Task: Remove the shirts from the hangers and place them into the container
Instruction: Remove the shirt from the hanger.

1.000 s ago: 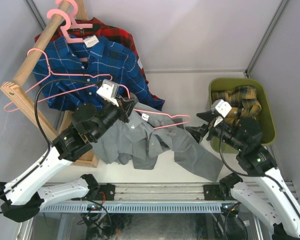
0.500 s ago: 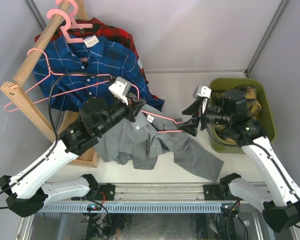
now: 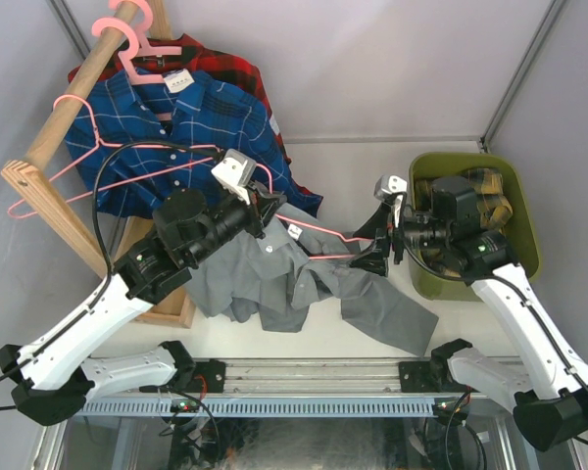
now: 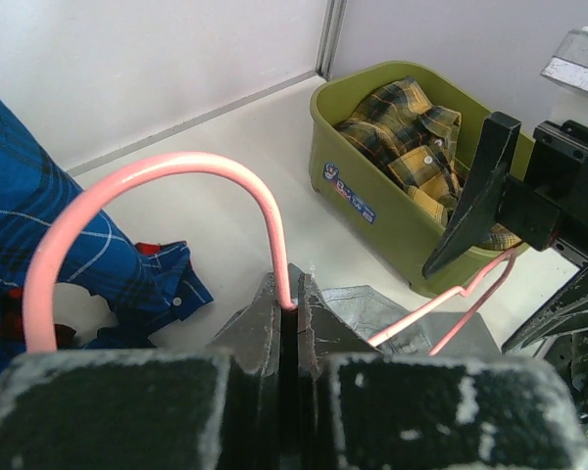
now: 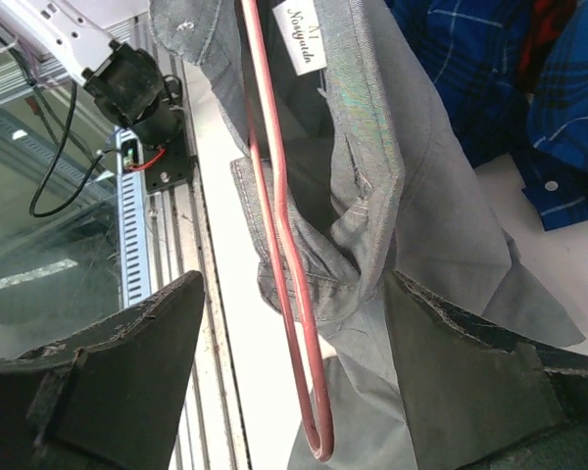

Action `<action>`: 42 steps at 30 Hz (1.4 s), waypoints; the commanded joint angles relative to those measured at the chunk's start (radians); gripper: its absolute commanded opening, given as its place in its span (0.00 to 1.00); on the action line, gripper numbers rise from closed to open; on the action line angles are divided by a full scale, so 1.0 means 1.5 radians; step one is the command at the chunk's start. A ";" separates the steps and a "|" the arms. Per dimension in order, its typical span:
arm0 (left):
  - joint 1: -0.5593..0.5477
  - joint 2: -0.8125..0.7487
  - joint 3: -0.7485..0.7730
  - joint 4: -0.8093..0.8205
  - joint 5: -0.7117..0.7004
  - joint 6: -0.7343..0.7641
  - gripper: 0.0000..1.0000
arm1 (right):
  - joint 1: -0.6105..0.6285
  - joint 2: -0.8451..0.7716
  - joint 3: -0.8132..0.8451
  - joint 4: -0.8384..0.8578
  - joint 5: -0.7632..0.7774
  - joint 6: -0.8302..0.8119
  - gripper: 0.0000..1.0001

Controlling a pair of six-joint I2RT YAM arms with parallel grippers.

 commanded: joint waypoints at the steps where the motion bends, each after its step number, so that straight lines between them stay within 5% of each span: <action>1: 0.004 -0.016 0.033 0.034 0.016 0.013 0.00 | -0.002 -0.021 0.025 0.026 0.043 -0.014 0.73; 6: 0.004 -0.002 0.047 0.054 -0.021 -0.012 0.00 | -0.004 -0.044 0.023 0.102 0.279 0.029 0.64; 8: 0.004 0.011 0.064 0.054 -0.047 -0.033 0.00 | -0.001 -0.051 0.029 0.116 0.356 0.058 0.97; 9: 0.004 0.018 0.073 0.055 -0.056 -0.037 0.00 | -0.002 -0.057 0.035 0.111 0.358 0.060 0.99; 16: 0.004 0.081 0.133 0.070 0.016 0.000 0.00 | -0.014 -0.072 0.054 0.031 0.161 -0.020 0.99; 21: 0.005 0.120 0.182 0.050 0.063 0.030 0.00 | -0.095 -0.029 0.111 -0.021 0.065 -0.020 0.99; 22: 0.005 0.123 0.184 0.052 0.066 0.032 0.00 | -0.106 -0.022 0.123 -0.028 0.046 -0.063 0.61; 23: 0.006 0.125 0.186 0.056 0.066 0.032 0.00 | -0.113 -0.014 0.131 -0.036 0.030 -0.072 0.41; 28: 0.017 0.136 0.199 0.058 0.082 0.033 0.00 | -0.119 0.000 0.138 -0.060 -0.011 -0.075 0.17; 30: 0.020 0.139 0.205 0.056 0.089 0.035 0.00 | -0.120 0.000 0.138 -0.060 -0.003 -0.076 0.00; 33: 0.025 0.141 0.207 0.053 0.104 0.039 0.00 | -0.123 -0.004 0.137 -0.055 0.006 -0.076 0.01; 36: 0.029 0.139 0.207 0.052 0.131 0.038 0.00 | -0.123 -0.005 0.137 -0.063 -0.004 -0.090 0.36; 38: 0.031 0.136 0.207 0.051 0.147 0.038 0.00 | -0.123 0.000 0.138 -0.071 -0.010 -0.098 0.44; 42: 0.036 0.129 0.207 0.051 0.169 0.039 0.00 | -0.124 0.009 0.140 -0.103 -0.041 -0.128 0.42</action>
